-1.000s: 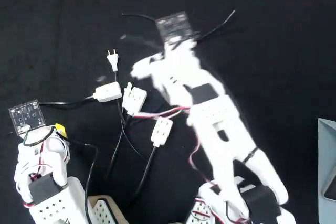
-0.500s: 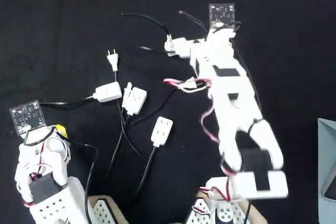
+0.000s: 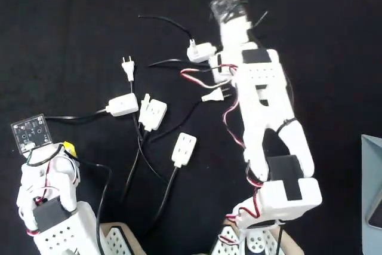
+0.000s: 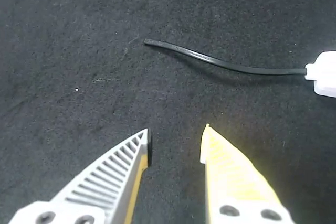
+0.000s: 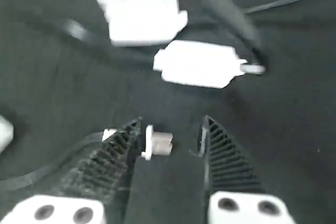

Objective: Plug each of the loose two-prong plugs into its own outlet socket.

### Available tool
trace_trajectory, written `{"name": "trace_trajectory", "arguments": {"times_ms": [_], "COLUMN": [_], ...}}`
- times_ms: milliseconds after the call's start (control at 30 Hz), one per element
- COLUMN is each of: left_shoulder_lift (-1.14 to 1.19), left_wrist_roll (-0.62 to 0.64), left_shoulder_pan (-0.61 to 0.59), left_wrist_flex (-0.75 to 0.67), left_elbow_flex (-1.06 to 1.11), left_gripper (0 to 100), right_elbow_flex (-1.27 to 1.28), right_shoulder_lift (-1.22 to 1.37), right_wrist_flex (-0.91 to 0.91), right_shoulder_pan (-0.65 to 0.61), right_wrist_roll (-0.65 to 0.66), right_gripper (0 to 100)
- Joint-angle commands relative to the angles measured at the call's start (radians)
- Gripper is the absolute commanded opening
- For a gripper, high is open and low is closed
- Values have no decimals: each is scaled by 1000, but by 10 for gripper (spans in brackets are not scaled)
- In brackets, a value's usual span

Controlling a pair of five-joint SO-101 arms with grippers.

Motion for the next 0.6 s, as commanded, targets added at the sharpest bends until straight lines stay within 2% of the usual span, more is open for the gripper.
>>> {"name": "trace_trajectory", "arguments": {"times_ms": [0,233,567], "left_shoulder_lift": [-8,-8,-8], "left_wrist_roll": [6,6,5], "left_shoulder_pan": [-7,-7,-2], "left_wrist_flex": [-6,-6,-8], "left_elbow_flex": [-5,-4,8], "left_gripper": [173,173,173], "right_elbow_flex": [-59,-71,-245], "right_shoulder_lift": [25,194,334], "right_wrist_flex": [69,147,150], "right_shoulder_pan": [-20,-25,-26], "right_wrist_roll": [121,414,505], "right_gripper": [183,260,269]}}
